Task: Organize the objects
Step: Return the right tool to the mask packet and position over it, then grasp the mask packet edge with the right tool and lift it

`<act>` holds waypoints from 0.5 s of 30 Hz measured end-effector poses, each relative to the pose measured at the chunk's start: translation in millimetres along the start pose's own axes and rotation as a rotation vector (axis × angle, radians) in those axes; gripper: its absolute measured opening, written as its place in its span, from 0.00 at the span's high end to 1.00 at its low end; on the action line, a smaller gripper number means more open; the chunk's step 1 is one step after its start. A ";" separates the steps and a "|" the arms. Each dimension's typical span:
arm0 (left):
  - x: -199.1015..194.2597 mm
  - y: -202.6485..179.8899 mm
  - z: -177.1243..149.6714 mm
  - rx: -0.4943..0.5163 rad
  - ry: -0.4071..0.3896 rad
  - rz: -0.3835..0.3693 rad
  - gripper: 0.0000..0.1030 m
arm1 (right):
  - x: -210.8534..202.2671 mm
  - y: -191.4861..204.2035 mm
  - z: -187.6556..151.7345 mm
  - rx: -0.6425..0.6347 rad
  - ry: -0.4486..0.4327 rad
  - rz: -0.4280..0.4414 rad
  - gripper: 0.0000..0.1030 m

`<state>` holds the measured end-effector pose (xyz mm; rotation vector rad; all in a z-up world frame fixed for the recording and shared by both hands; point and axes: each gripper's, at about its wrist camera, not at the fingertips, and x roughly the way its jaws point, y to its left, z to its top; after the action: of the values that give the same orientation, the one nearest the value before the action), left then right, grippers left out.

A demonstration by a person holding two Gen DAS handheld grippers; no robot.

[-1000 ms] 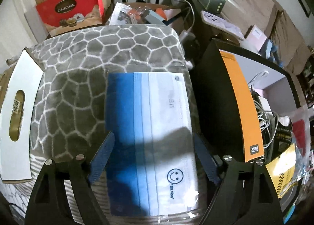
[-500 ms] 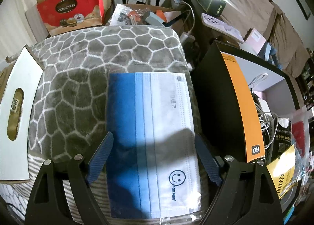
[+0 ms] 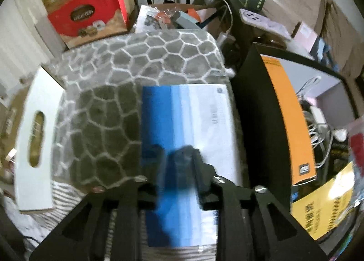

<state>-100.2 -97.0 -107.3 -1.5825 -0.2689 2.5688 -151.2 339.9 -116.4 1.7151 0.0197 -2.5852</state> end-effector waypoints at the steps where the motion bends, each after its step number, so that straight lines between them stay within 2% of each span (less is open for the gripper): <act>1: 0.0 0.3 0.1 0.000 0.000 -0.001 0.90 | -2.0 2.3 -0.4 0.002 -0.011 0.001 0.38; 2: 0.0 0.0 0.1 0.000 0.001 -0.001 0.90 | -3.7 5.0 -0.5 -0.005 -0.026 -0.009 0.27; 4: 0.0 -0.3 -0.1 0.000 0.001 0.000 0.89 | -4.7 15.2 -1.0 -0.050 -0.045 -0.034 0.27; 8: -0.1 -0.2 -0.1 -0.001 0.000 0.000 0.90 | 10.4 27.0 -6.5 -0.102 -0.009 -0.093 0.27; 10: 0.0 -0.5 -0.1 0.000 0.001 0.001 0.89 | 11.3 21.9 -8.1 -0.080 -0.022 -0.067 0.27; 13: 0.0 -0.4 -0.4 -0.001 0.001 0.000 0.90 | 10.3 13.7 -7.4 -0.061 -0.023 -0.051 0.46; 14: -0.2 0.1 -0.7 -0.002 0.000 0.000 0.90 | 9.0 11.7 -6.7 -0.059 -0.018 -0.042 0.59; 15: -0.2 -0.1 -0.4 -0.002 -0.001 0.000 0.90 | 7.7 9.2 -6.0 -0.055 -0.014 -0.045 0.67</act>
<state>-99.8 -96.9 -107.3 -1.5824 -0.2717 2.5700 -148.3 330.7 -125.7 1.6974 0.1297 -2.6017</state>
